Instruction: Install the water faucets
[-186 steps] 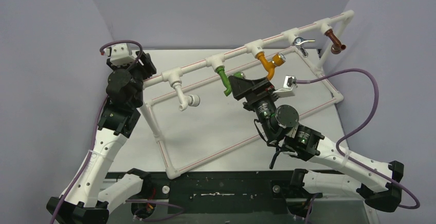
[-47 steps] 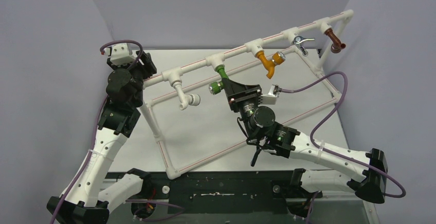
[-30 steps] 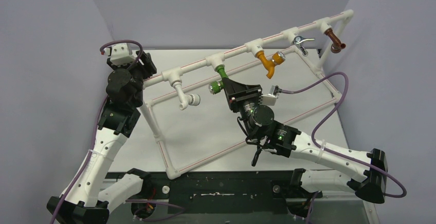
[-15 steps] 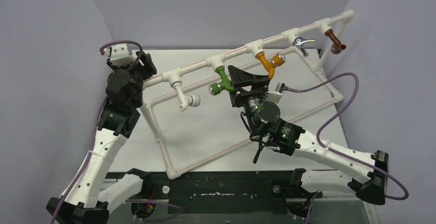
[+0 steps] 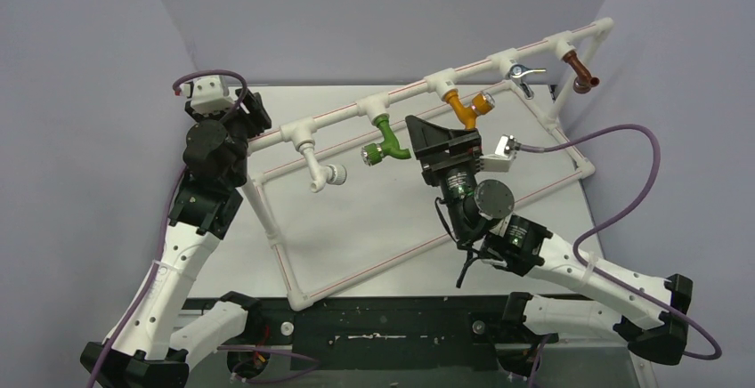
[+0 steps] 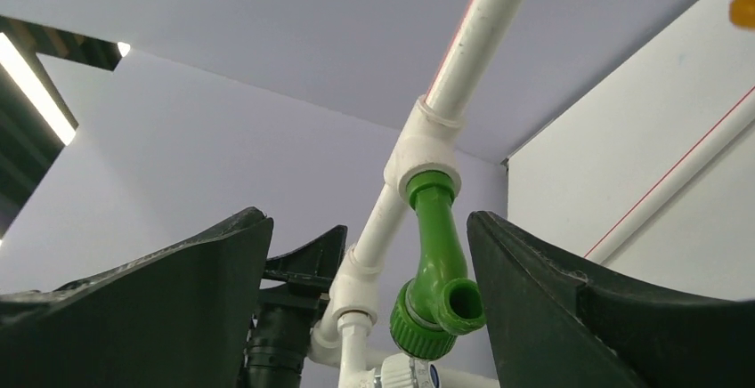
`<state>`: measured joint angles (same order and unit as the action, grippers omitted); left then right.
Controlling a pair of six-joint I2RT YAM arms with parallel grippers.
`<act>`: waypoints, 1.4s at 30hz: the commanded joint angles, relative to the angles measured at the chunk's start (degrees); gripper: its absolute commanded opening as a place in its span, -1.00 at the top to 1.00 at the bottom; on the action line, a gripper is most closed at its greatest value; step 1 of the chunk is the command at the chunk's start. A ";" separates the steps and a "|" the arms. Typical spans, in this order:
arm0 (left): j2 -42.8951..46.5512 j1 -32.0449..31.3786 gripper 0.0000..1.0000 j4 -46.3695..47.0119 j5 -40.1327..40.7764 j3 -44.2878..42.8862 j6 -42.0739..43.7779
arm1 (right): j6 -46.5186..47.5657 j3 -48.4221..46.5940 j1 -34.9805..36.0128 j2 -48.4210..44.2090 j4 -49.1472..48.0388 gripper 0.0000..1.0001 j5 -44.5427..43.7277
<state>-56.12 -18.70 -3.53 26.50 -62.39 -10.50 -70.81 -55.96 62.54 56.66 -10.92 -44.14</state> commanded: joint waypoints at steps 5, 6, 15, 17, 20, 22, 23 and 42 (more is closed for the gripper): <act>-1.81 -0.46 -0.15 -13.67 -1.99 3.39 1.71 | 42.70 2.47 -0.46 -5.04 -15.79 -0.65 14.23; -1.87 -0.46 -0.15 -13.68 -1.98 3.34 1.71 | 46.78 2.40 -0.41 -5.33 -15.67 -0.64 18.31; -1.95 -0.46 -0.15 -13.74 -1.99 3.39 1.80 | 80.08 -6.63 -0.48 -3.38 1.55 -0.63 31.21; -1.88 -0.46 -0.15 -13.65 -1.93 3.36 1.81 | 88.57 -6.35 -0.49 -4.36 3.28 -0.62 33.48; -1.84 -0.46 -0.15 -13.66 -1.81 3.33 1.80 | 101.66 -6.11 -0.41 -6.32 7.25 -0.61 38.00; -1.84 -0.46 -0.15 -13.64 -1.88 3.36 1.80 | 109.19 -6.96 -0.45 -7.00 12.78 -0.61 40.27; -1.86 -0.46 -0.15 -13.62 -1.89 3.38 1.80 | 112.56 -7.45 -0.40 -7.43 15.01 -0.61 41.23; -2.33 -0.39 -0.15 -13.65 -1.89 3.37 1.89 | 154.53 -3.31 3.81 -6.94 16.79 -0.55 31.98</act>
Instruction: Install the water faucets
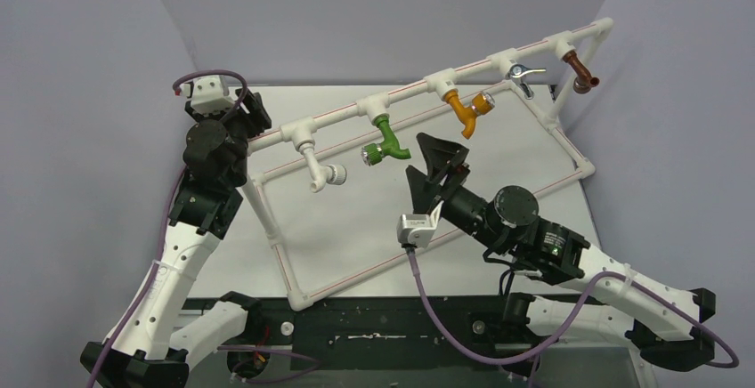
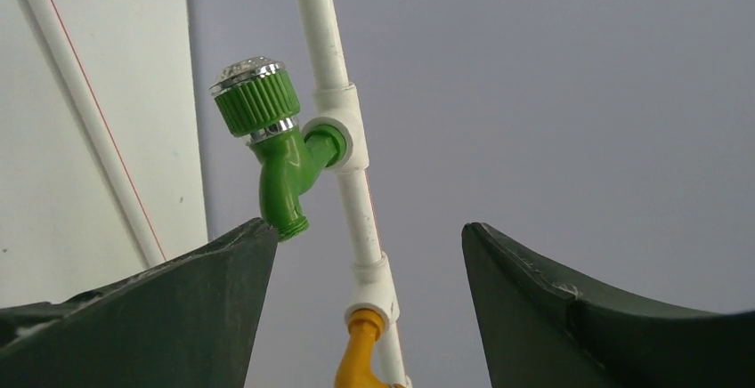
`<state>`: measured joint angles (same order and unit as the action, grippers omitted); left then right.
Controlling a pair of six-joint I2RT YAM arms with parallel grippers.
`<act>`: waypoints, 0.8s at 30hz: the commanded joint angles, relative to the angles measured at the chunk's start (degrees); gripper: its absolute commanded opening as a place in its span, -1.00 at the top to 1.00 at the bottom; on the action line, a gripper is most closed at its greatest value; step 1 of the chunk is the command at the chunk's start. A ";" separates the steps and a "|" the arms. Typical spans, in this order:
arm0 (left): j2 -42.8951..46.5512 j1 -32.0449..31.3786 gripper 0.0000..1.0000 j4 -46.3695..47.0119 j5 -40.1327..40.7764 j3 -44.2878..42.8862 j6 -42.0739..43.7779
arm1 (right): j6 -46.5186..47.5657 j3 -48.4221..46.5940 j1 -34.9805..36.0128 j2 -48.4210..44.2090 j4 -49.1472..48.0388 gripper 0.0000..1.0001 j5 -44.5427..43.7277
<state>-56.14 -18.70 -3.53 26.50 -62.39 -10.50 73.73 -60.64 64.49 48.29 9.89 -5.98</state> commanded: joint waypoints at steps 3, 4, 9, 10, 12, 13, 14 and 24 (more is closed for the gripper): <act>-2.31 -0.45 -0.15 -13.66 -1.92 3.36 1.89 | 13.08 2.48 3.40 2.95 -5.30 -0.55 -7.97; -2.32 -0.41 -0.15 -13.65 -1.90 3.40 1.93 | 13.70 2.61 3.81 3.47 -5.54 -0.55 -8.65; -2.40 -0.40 -0.15 -13.62 -1.92 3.38 1.89 | 14.66 3.08 4.50 5.17 -6.58 -0.55 -9.41; -2.51 -0.38 -0.15 -13.61 -1.90 3.39 1.91 | 14.99 3.40 4.45 5.41 -7.08 -0.55 -9.72; -2.49 -0.40 -0.15 -13.64 -2.05 3.38 1.89 | 16.25 4.38 4.55 5.98 -9.05 -0.55 -10.83; -2.48 -0.39 -0.15 -13.63 -2.01 3.39 1.89 | 17.20 4.92 4.51 6.35 -10.32 -0.55 -11.76; -2.55 -0.41 -0.15 -13.67 -2.07 3.37 1.89 | 18.07 5.46 4.51 6.77 -11.86 -0.53 -12.45; -2.62 -0.46 -0.15 -13.65 -2.16 3.33 1.82 | 17.06 4.29 4.05 9.99 -15.42 -0.41 -12.43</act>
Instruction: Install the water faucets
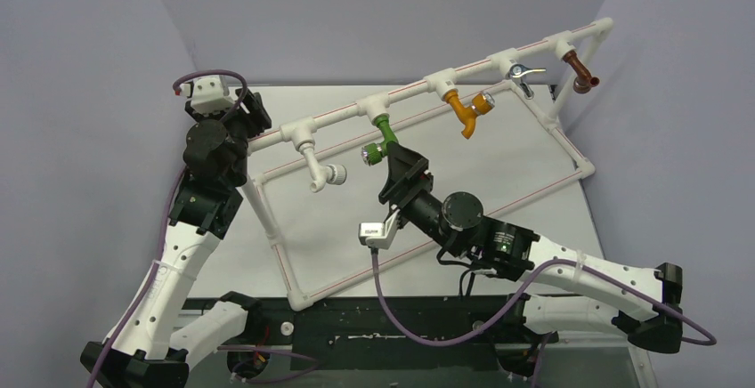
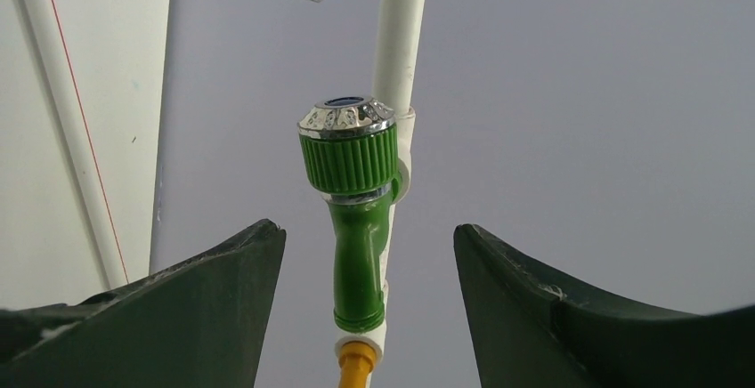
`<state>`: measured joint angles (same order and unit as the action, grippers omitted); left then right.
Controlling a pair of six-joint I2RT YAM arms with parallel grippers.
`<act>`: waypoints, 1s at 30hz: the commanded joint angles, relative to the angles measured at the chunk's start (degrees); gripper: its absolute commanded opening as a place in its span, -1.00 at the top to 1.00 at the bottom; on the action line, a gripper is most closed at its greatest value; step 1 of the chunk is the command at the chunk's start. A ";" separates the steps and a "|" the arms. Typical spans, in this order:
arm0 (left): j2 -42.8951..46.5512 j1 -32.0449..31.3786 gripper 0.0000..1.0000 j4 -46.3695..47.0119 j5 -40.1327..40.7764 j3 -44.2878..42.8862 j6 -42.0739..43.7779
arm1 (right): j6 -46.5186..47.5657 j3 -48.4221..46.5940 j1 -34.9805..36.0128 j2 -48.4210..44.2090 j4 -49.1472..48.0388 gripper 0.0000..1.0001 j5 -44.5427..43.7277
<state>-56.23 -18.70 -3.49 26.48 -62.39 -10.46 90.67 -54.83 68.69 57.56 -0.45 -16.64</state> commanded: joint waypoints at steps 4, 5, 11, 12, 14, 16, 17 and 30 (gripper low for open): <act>-2.49 -0.46 -0.15 -13.74 -2.12 3.33 1.76 | -0.40 -1.85 -1.63 2.29 -6.29 -0.39 -0.98; -2.52 -0.46 -0.15 -13.66 -2.15 3.35 1.76 | -0.48 -1.94 -2.01 2.63 -6.60 -0.38 -0.72; -2.40 -0.46 -0.15 -13.73 -2.24 3.41 1.76 | -1.27 -2.49 -3.20 4.07 -7.98 -0.30 -0.59; -2.40 -0.46 -0.15 -13.71 -2.24 3.36 1.76 | -1.74 -2.70 -3.40 4.25 -7.99 -0.28 -0.44; -2.33 -0.46 -0.15 -13.79 -2.23 3.29 1.71 | -2.76 -3.08 -3.55 4.69 -8.07 -0.22 -0.14; -2.27 -0.38 -0.15 -13.64 -2.24 3.39 1.72 | -3.29 -2.97 -3.54 4.97 -8.67 -0.11 0.24; -2.22 -0.42 -0.15 -13.63 -2.27 3.44 1.68 | -3.58 -2.81 -3.56 5.13 -9.14 -0.03 0.41; -2.20 -0.37 -0.15 -13.70 -2.31 3.34 1.58 | -22.48 1.85 -4.05 4.28 -29.47 1.00 0.68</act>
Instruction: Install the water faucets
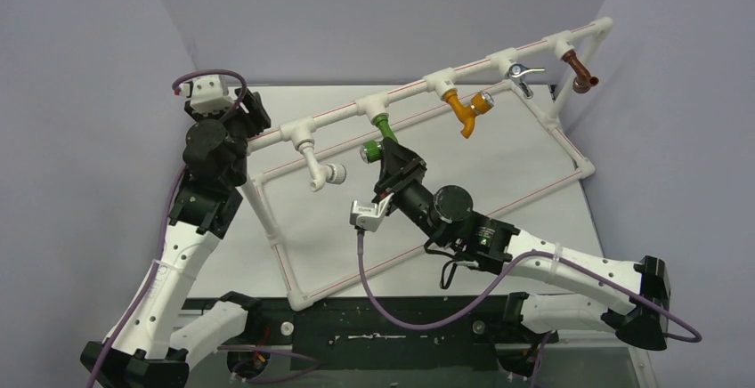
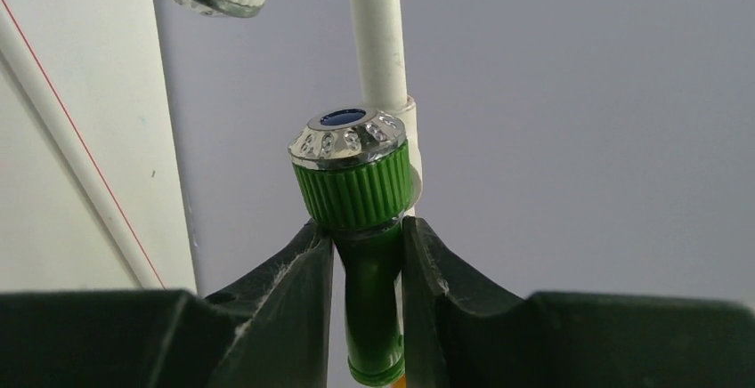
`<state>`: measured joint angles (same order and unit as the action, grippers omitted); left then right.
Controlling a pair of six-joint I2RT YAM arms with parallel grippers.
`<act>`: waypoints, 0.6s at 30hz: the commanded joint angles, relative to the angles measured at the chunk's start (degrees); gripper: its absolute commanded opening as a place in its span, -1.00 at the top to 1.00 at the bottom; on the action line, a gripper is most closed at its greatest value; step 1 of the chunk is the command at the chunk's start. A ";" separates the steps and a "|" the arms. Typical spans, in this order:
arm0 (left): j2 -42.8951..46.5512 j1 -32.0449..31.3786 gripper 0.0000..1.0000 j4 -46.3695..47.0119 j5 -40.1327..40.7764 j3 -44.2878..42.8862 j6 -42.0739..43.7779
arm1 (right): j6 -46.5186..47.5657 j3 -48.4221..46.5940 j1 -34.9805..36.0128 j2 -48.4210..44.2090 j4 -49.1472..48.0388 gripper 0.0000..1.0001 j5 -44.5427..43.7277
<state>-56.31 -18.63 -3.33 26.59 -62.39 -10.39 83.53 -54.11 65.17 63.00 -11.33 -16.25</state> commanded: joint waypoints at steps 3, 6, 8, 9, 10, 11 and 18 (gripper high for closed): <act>-1.88 -0.44 -0.15 -13.84 -2.49 3.35 1.52 | -25.37 3.48 -0.50 -1.47 -27.85 1.00 -0.86; -1.76 -0.44 -0.15 -13.87 -2.51 3.35 1.52 | -33.34 5.16 -0.49 -1.06 -35.18 1.00 -3.18; -1.62 -0.44 -0.15 -13.83 -2.59 3.41 1.47 | -37.63 5.78 -0.52 -0.58 -38.93 1.00 -4.69; -1.49 -0.44 -0.15 -13.83 -2.59 3.34 1.43 | -39.40 6.04 -0.48 -0.38 -40.41 1.00 -5.16; -1.48 -0.44 -0.15 -13.75 -2.59 3.34 1.43 | -40.92 6.23 -0.50 -0.22 -41.72 1.00 -5.51; -1.44 -0.44 -0.15 -13.73 -2.75 3.35 1.36 | -42.78 6.48 -0.53 -0.05 -43.08 1.00 -6.08; -0.91 -0.44 -0.15 -13.64 -3.40 3.35 1.16 | -55.19 6.62 -0.50 -0.14 -48.57 1.00 -8.46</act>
<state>-55.99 -18.65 -3.66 26.22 -62.39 -10.41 58.22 -46.02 65.41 63.51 -33.06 -20.10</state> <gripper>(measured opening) 0.578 0.350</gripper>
